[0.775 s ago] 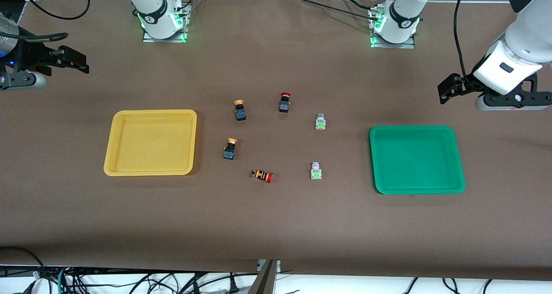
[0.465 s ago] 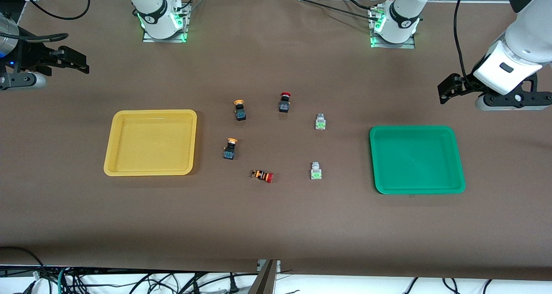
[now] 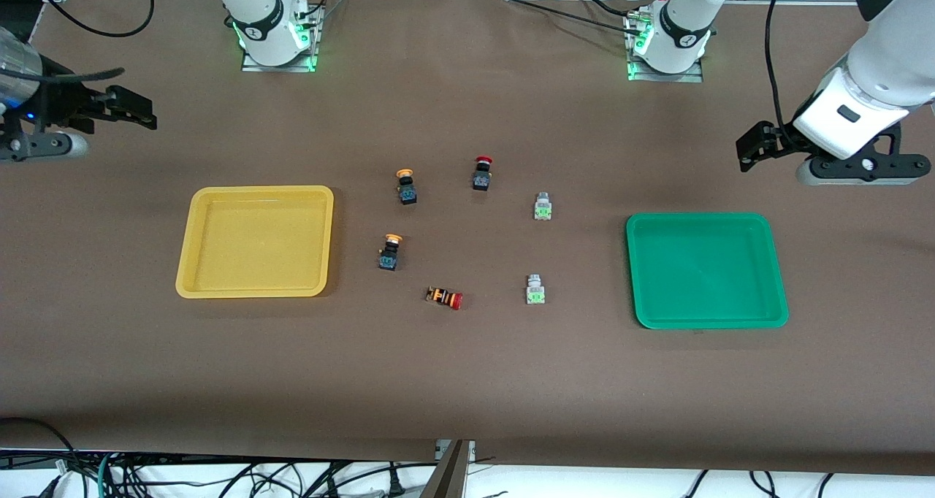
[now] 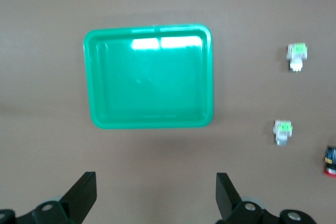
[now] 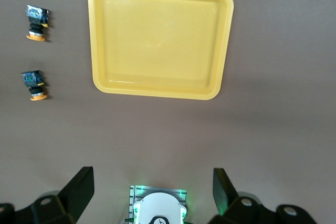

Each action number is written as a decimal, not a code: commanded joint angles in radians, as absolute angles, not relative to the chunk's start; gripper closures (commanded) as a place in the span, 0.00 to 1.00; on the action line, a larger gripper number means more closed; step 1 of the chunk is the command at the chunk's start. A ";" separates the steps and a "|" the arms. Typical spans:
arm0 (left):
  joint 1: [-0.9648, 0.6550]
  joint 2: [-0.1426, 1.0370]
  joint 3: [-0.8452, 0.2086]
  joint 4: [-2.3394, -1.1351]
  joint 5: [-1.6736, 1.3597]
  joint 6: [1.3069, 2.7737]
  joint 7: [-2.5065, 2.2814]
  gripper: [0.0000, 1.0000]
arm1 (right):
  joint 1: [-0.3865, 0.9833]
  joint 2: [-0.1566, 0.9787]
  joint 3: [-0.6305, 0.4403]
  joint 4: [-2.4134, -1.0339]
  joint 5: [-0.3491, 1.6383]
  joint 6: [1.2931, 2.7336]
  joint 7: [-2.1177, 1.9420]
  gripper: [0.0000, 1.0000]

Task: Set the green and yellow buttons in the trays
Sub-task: 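Move both grippers from rest toward the buttons between the trays, then grasp the blue button with the right gripper while the left gripper grasps the green button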

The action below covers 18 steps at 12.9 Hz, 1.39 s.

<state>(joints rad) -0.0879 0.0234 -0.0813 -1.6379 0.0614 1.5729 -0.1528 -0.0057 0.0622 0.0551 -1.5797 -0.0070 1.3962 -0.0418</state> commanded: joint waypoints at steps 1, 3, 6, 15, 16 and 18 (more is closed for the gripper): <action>-0.104 0.067 -0.118 -1.621 0.026 1.487 -0.130 0.00 | 0.009 0.196 0.060 -1.548 -0.009 1.408 -0.032 0.00; -0.109 0.125 -0.165 -1.623 0.003 1.492 -0.143 0.00 | 0.091 0.260 0.060 -1.551 0.001 1.503 -0.015 0.00; -0.107 0.239 -0.236 -1.643 0.000 1.596 -0.210 0.00 | 0.240 0.377 0.058 -1.551 -0.005 1.678 0.194 0.00; -0.220 0.406 -0.318 -1.873 0.003 2.115 -0.470 0.00 | 0.415 0.655 0.058 -1.548 0.051 2.110 0.644 0.00; -0.260 0.431 -0.318 -1.888 0.015 2.152 -0.516 0.00 | 0.426 0.670 0.058 -1.548 0.051 2.141 0.659 0.00; -0.281 0.457 -0.316 -1.934 0.035 2.250 -0.526 0.00 | 0.445 0.701 0.058 -1.549 0.052 2.218 0.695 0.00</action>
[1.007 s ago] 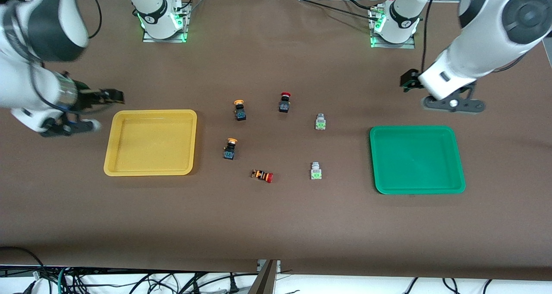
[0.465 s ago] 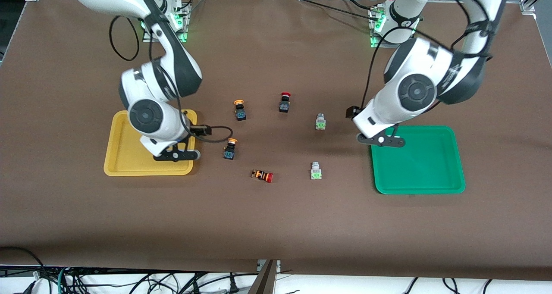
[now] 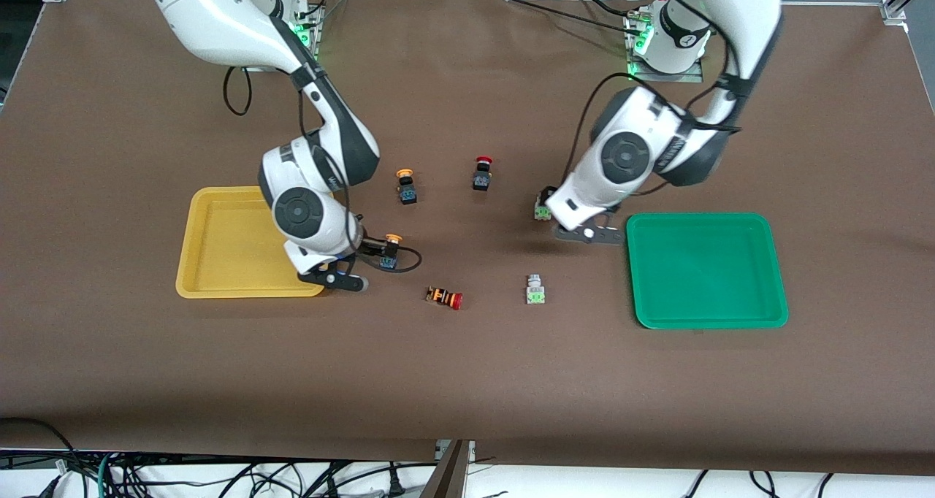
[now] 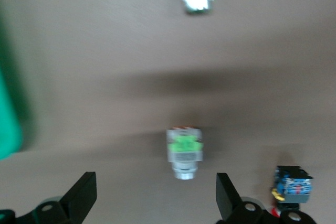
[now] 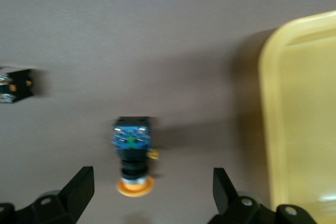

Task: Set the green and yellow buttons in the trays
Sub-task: 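Grasp the blue button with the right gripper while the left gripper grasps the green button, then carry the blue button to the yellow tray while the left gripper carries green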

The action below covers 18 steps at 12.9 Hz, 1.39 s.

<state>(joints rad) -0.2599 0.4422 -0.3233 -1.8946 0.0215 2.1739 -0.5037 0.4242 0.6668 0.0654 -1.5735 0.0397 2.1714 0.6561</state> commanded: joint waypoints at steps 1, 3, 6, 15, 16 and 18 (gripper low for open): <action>-0.282 0.463 -0.316 -1.950 0.085 2.279 -0.531 0.00 | 0.454 0.712 0.058 -1.549 0.052 2.238 0.702 0.00; -0.296 0.497 -0.316 -1.963 0.123 2.342 -0.535 0.00 | 0.463 0.725 0.058 -1.549 0.046 2.247 0.703 0.00; -0.321 0.548 -0.314 -1.989 0.132 2.430 -0.558 0.00 | 0.471 0.761 0.058 -1.549 0.040 2.331 0.701 0.00; -0.287 0.513 -0.305 -1.906 0.219 2.234 -0.522 1.00 | 0.460 0.773 0.052 -1.568 0.034 2.324 0.612 0.75; -0.260 0.502 -0.305 -1.854 0.219 2.135 -0.479 1.00 | 0.460 0.772 0.052 -1.568 0.035 2.318 0.611 0.89; -0.195 0.499 -0.302 -1.732 0.221 1.944 -0.344 1.00 | 0.459 0.761 0.049 -1.556 0.035 2.264 0.601 0.99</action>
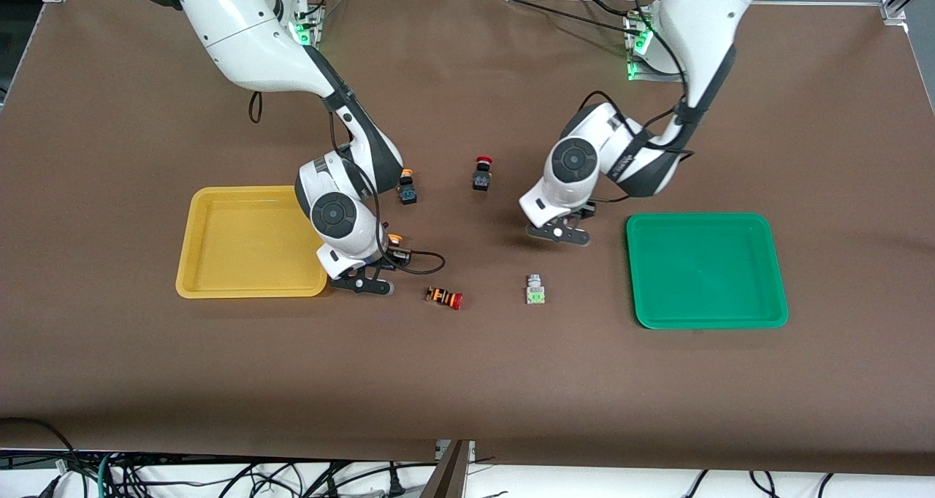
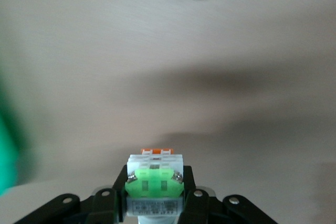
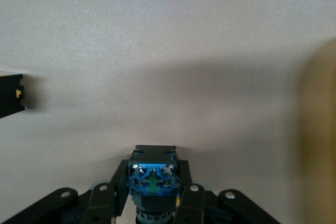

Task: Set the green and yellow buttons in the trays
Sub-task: 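Carry the blue button to the yellow tray while the left gripper carries green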

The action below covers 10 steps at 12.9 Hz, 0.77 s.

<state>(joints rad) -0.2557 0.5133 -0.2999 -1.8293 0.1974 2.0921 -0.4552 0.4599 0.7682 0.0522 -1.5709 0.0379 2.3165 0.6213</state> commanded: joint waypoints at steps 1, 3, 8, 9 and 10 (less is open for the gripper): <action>-0.151 0.499 -0.299 -1.701 0.233 1.901 -0.272 1.00 | 0.447 0.729 0.049 -1.537 0.037 2.199 0.582 0.99; -0.033 0.503 -0.302 -1.690 0.334 1.911 -0.111 1.00 | 0.404 0.687 0.049 -1.490 0.038 2.027 0.505 0.99; 0.107 0.561 -0.304 -1.800 0.356 2.174 -0.008 1.00 | 0.337 0.603 -0.098 -1.543 0.037 1.789 0.176 0.99; 0.112 0.563 -0.304 -1.836 0.356 2.236 -0.009 0.99 | 0.337 0.597 -0.150 -1.566 0.041 1.789 0.105 0.99; 0.112 0.568 -0.304 -1.860 0.354 2.275 -0.014 0.97 | 0.334 0.597 -0.191 -1.586 0.047 1.787 0.050 0.99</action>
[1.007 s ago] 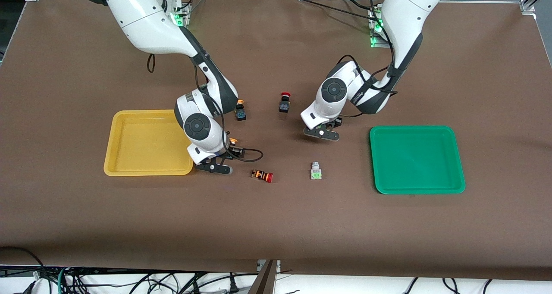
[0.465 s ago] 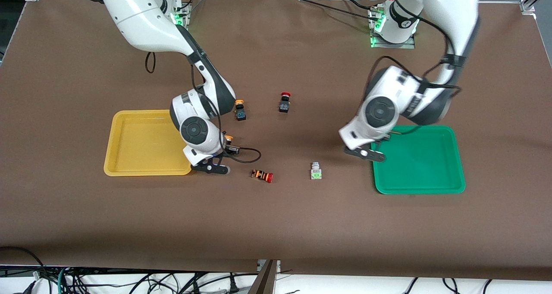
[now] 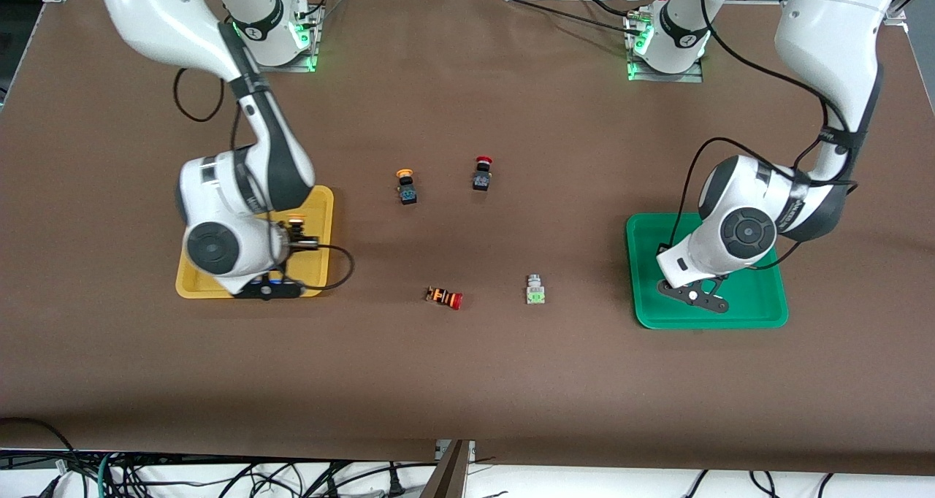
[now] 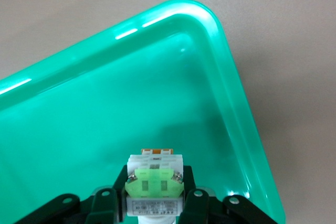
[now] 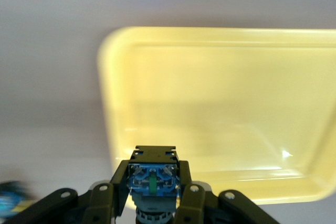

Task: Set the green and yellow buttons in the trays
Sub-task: 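Carry the blue button to the yellow tray while the left gripper carries green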

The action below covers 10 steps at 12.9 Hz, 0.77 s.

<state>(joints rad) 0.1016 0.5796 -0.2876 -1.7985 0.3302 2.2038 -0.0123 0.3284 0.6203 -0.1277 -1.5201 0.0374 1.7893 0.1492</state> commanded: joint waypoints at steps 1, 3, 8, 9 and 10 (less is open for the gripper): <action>0.126 0.586 -0.304 -1.864 0.354 2.293 -0.014 0.92 | 0.327 0.597 -0.219 -1.607 0.052 1.795 0.017 0.99; 0.137 0.592 -0.305 -1.862 0.354 2.292 -0.012 0.37 | 0.278 0.603 -0.225 -1.644 0.052 1.821 0.011 0.98; 0.126 0.528 -0.374 -1.732 0.328 2.128 -0.034 0.00 | 0.229 0.637 -0.229 -1.715 0.049 1.948 0.008 0.95; 0.117 0.532 -0.399 -1.657 0.304 2.064 -0.073 0.00 | 0.219 0.643 -0.229 -1.717 0.048 1.962 0.006 0.94; 0.088 0.546 -0.400 -1.596 0.279 2.024 -0.119 0.00 | 0.212 0.653 -0.229 -1.717 0.046 1.974 -0.011 0.94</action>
<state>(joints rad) 0.1204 0.5424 -0.3789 -1.7074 0.3126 2.1242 -0.0597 0.2268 0.6542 -0.2298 -1.7015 0.0392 1.9485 0.0223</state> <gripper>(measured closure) 0.000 0.595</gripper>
